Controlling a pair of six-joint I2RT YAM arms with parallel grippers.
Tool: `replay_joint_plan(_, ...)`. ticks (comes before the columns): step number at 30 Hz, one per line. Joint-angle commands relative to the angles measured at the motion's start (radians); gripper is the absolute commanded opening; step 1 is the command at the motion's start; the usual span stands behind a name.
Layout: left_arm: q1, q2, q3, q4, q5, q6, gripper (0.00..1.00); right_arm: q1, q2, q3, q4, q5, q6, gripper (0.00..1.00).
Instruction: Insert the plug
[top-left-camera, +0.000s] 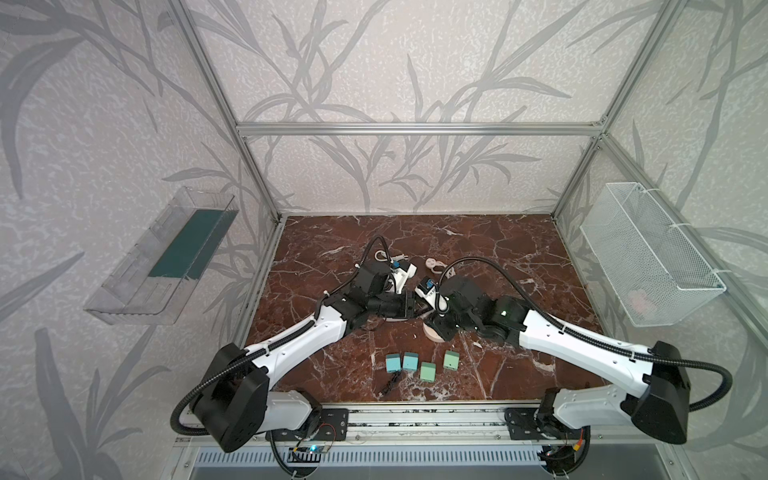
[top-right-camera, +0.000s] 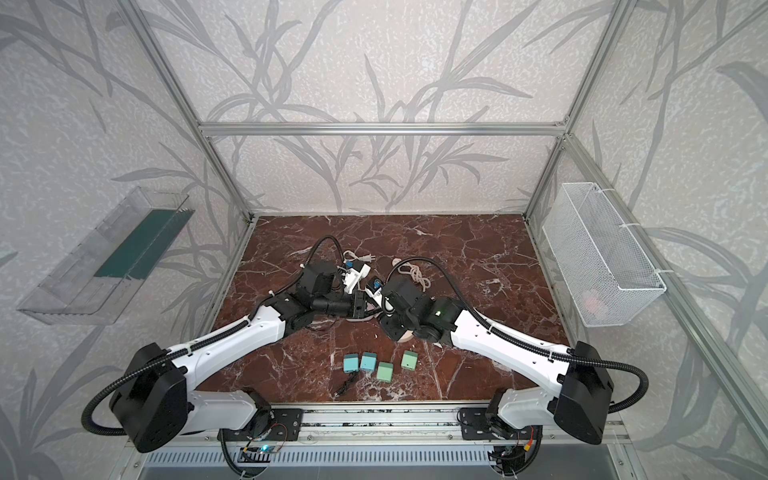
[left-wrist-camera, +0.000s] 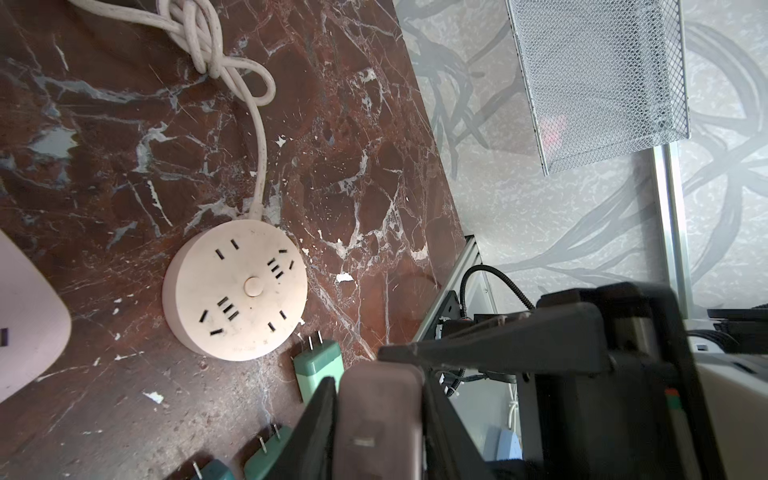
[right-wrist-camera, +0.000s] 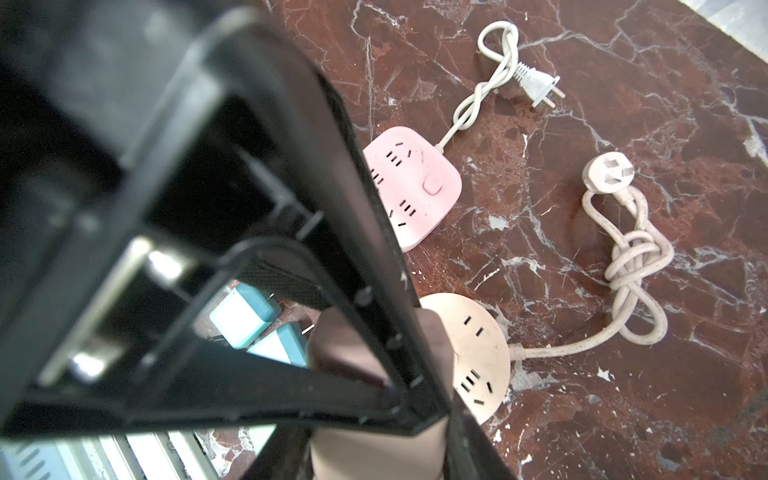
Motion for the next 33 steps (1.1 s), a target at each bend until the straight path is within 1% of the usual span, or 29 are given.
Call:
replay_joint_plan(1,-0.003,0.018,-0.017,0.000,0.002,-0.002,0.29,0.008,0.001,0.023,0.088,0.023,-0.017,0.00)
replay_joint_plan(2,-0.004,0.022,-0.018,0.003,0.004,-0.004,0.24,0.008,0.003,0.022,0.097,0.025,-0.017,0.00)
replay_joint_plan(3,-0.004,0.024,-0.019,0.008,0.004,-0.007,0.18,0.008,0.006,0.020,0.103,0.026,-0.018,0.00)
replay_joint_plan(4,-0.004,0.025,-0.020,0.010,0.001,-0.010,0.02,0.007,0.010,0.019,0.111,0.028,-0.018,0.00)
replay_joint_plan(5,-0.003,0.027,-0.020,0.013,-0.002,-0.014,0.00,0.008,0.013,0.019,0.120,0.031,-0.017,0.00)
replay_joint_plan(7,-0.003,0.031,-0.029,0.039,0.003,-0.029,0.00,0.007,0.016,0.011,0.138,0.036,-0.012,0.01)
replay_joint_plan(9,-0.002,0.030,-0.037,0.069,0.007,-0.045,0.00,0.007,0.017,0.001,0.160,0.037,-0.007,0.06)
replay_joint_plan(12,0.006,0.028,-0.037,0.086,-0.012,-0.067,0.00,0.005,0.011,-0.008,0.182,0.042,0.003,0.27)
replay_joint_plan(13,0.013,0.028,-0.034,0.091,-0.017,-0.079,0.00,0.002,0.003,-0.012,0.189,0.038,0.003,0.40)
replay_joint_plan(14,0.025,0.030,-0.035,0.103,-0.015,-0.098,0.00,-0.002,-0.008,-0.018,0.198,0.032,0.006,0.48)
replay_joint_plan(16,0.058,0.031,-0.046,0.165,0.004,-0.163,0.00,-0.020,-0.038,-0.042,0.225,0.014,0.017,0.54)
replay_joint_plan(20,0.143,0.052,-0.099,0.415,0.059,-0.392,0.00,-0.110,-0.120,-0.129,0.328,-0.093,0.074,0.53)
replay_joint_plan(23,0.178,0.095,-0.113,0.570,0.112,-0.534,0.00,-0.192,-0.175,-0.200,0.430,-0.218,0.115,0.51)
replay_joint_plan(27,0.186,0.156,-0.129,0.738,0.151,-0.683,0.00,-0.286,-0.221,-0.270,0.545,-0.352,0.159,0.50)
replay_joint_plan(29,0.188,0.204,-0.138,0.870,0.172,-0.788,0.00,-0.327,-0.235,-0.308,0.623,-0.417,0.183,0.49)
replay_joint_plan(31,0.189,0.252,-0.145,1.005,0.188,-0.894,0.00,-0.344,-0.237,-0.327,0.671,-0.453,0.174,0.49)
replay_joint_plan(33,0.191,0.301,-0.138,1.110,0.213,-0.989,0.00,-0.346,-0.235,-0.334,0.693,-0.456,0.151,0.49)
